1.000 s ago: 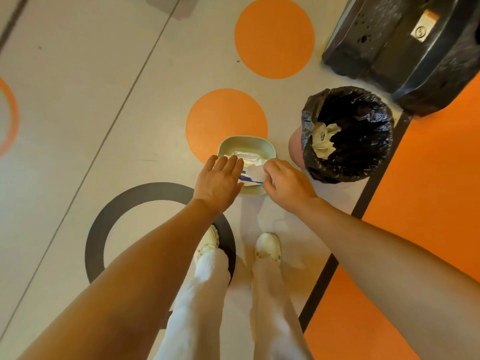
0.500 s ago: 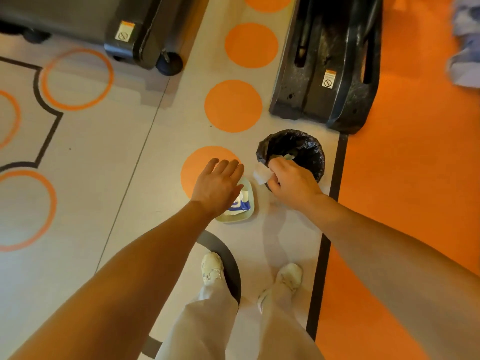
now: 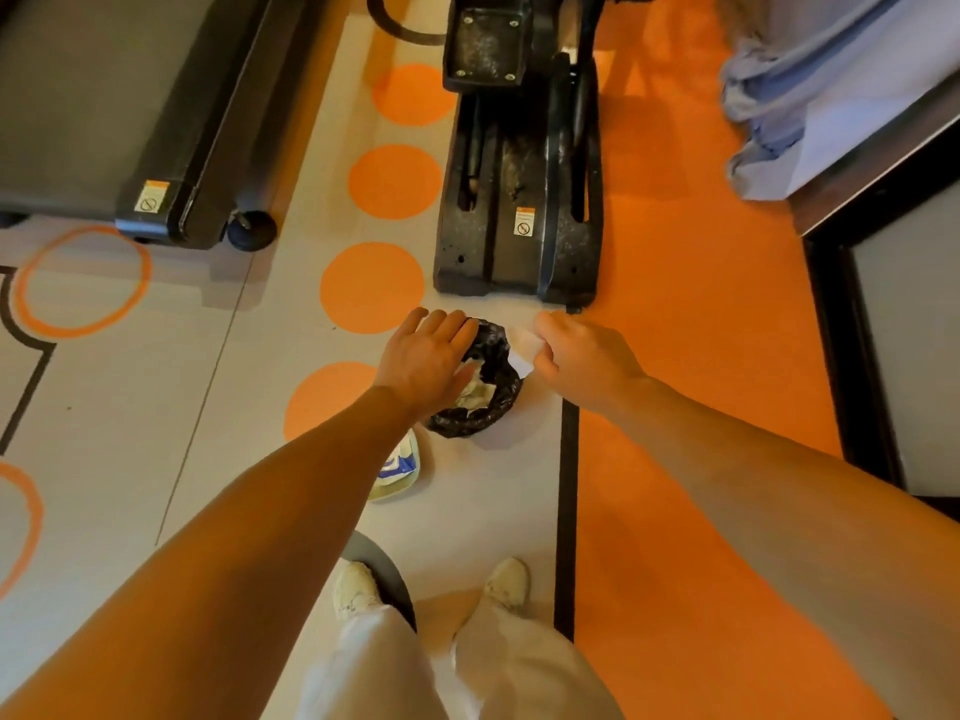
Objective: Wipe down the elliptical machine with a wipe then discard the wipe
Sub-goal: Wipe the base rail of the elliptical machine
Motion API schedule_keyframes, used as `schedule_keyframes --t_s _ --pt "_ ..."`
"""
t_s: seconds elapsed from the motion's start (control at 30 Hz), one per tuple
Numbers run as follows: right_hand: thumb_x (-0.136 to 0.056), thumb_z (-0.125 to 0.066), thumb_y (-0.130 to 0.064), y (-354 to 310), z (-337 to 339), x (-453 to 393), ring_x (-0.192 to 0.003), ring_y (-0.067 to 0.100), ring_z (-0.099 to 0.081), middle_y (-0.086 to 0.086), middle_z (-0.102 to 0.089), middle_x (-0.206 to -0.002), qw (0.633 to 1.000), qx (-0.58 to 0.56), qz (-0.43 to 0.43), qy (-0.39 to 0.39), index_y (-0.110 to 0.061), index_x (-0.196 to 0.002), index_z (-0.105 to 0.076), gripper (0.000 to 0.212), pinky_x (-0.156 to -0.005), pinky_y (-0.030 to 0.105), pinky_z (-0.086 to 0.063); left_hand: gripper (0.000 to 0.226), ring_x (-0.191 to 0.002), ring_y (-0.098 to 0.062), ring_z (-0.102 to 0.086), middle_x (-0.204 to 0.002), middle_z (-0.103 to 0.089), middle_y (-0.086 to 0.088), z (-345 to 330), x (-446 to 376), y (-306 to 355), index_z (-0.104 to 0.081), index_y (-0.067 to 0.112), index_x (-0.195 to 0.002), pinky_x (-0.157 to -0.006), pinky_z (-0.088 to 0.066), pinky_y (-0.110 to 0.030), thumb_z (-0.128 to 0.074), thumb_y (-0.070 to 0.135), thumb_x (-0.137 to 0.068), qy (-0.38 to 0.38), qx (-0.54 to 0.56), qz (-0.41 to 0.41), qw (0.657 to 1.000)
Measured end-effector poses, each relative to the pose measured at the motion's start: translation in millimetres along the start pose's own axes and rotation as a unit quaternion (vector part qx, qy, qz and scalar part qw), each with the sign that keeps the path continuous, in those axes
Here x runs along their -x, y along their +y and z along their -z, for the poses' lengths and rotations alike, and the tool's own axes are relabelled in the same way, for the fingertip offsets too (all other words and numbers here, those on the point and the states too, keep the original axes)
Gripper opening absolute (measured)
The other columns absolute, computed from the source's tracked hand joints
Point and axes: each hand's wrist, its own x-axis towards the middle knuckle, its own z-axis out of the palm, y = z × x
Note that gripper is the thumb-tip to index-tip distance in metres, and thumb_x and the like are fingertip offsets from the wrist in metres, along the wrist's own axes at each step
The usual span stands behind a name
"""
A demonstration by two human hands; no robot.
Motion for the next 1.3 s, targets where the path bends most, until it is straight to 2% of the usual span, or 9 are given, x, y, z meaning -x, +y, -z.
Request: schedule_keyframes --t_s 0.13,0.3,0.47,0.63,0.77,0.87,1.0,1.13,1.3 --pt "-0.098 -0.046 -0.016 45.0 27.0 10.0 -0.073 0.02 -0.048 0.009 -0.057 -0.092 1.0 0.006 -0.026 0.003 -0.01 -0.106 -0.054 0.013 -0.059 0.033 -0.044 0.05 -0.132 -0.027 -0.043 -0.147 -0.045 -0.006 14.3 -45.1 38.9 -0.041 0.015 -0.144 -0.114 -0.024 -0.039 -0.041 0.044 -0.103 0.004 0.001 -0.023 1.0" --pt "-0.1 -0.046 -0.017 90.3 60.1 3.8 -0.082 0.025 -0.059 0.009 -0.058 -0.093 0.999 0.001 -0.054 0.006 -0.01 -0.106 -0.052 0.011 -0.068 0.038 -0.054 0.049 -0.128 -0.03 -0.049 -0.144 -0.05 -0.009 20.5 -98.3 66.7 -0.047 0.013 -0.14 -0.111 -0.03 -0.041 -0.047 0.042 -0.101 0.014 0.007 -0.049 0.999" --pt "-0.102 -0.044 -0.021 135.5 80.8 -21.3 -0.089 0.023 -0.06 0.008 -0.06 -0.104 0.998 0.005 -0.063 -0.003 -0.012 -0.113 -0.05 0.016 -0.074 0.035 -0.055 0.044 -0.095 -0.034 -0.066 -0.111 -0.069 -0.013 21.4 -159.7 73.6 -0.067 0.006 -0.113 -0.088 -0.052 -0.043 -0.08 0.033 -0.08 0.032 -0.001 -0.075 0.997" --pt "-0.102 -0.046 -0.023 187.2 100.0 -65.7 -0.097 0.024 -0.061 0.01 -0.059 -0.111 0.998 0.009 -0.064 -0.021 -0.012 -0.116 -0.049 0.017 -0.067 0.024 -0.044 0.043 -0.097 -0.036 -0.066 -0.11 -0.068 -0.016 18.0 -227.7 72.3 -0.066 0.005 -0.112 -0.088 -0.051 -0.046 -0.08 0.03 -0.08 0.028 0.019 -0.064 0.997" --pt "-0.102 -0.048 -0.023 228.0 116.8 -103.5 -0.099 0.024 -0.061 0.011 -0.06 -0.116 0.998 0.01 -0.057 -0.025 -0.013 -0.118 -0.048 0.019 -0.068 0.025 -0.046 0.043 -0.092 -0.037 -0.067 -0.106 -0.069 -0.017 22.0 -276.9 72.9 -0.066 0.004 -0.109 -0.087 -0.053 -0.047 -0.083 0.027 -0.076 0.033 0.033 -0.056 0.997" --pt "-0.102 -0.047 -0.024 255.7 125.1 -129.6 -0.098 0.024 -0.061 0.011 -0.059 -0.115 0.998 0.014 -0.049 -0.025 -0.013 -0.118 -0.048 0.02 -0.066 0.022 -0.039 0.042 -0.1 -0.036 -0.066 -0.113 -0.068 -0.015 26.2 -306.4 74.5 -0.065 0.007 -0.113 -0.093 -0.051 -0.047 -0.078 0.031 -0.082 0.025 0.04 -0.037 0.998" --pt "-0.102 -0.047 -0.026 288.1 133.5 -159.6 -0.097 0.024 -0.063 0.01 -0.06 -0.115 0.999 0.017 -0.031 -0.025 -0.012 -0.118 -0.048 0.021 -0.066 0.02 -0.041 0.041 -0.116 -0.033 -0.059 -0.129 -0.062 -0.012 22.1 -341.0 77.5 -0.06 0.011 -0.126 -0.105 -0.043 -0.046 -0.062 0.038 -0.094 0.013 0.044 -0.002 0.999" --pt "-0.103 -0.045 -0.026 324.5 141.0 -190.0 -0.098 0.023 -0.063 0.01 -0.06 -0.115 0.999 0.03 0.001 -0.038 -0.012 -0.119 -0.048 0.021 -0.065 0.021 -0.04 0.042 -0.117 -0.034 -0.058 -0.131 -0.061 -0.013 19.1 -375.1 84.9 -0.059 0.011 -0.127 -0.105 -0.042 -0.046 -0.061 0.039 -0.095 0.005 0.041 0.03 0.999" --pt "-0.103 -0.046 -0.024 371.8 157.5 -225.9 -0.099 0.025 -0.063 0.01 -0.061 -0.115 0.995 0.032 0.061 -0.072 -0.011 -0.116 -0.048 0.018 -0.068 0.03 -0.05 0.05 -0.133 -0.028 -0.046 -0.146 -0.048 -0.007 17.7 -420.4 99.5 -0.045 0.018 -0.142 -0.114 -0.031 -0.041 -0.046 0.045 -0.101 -0.006 0.03 0.098 0.995"
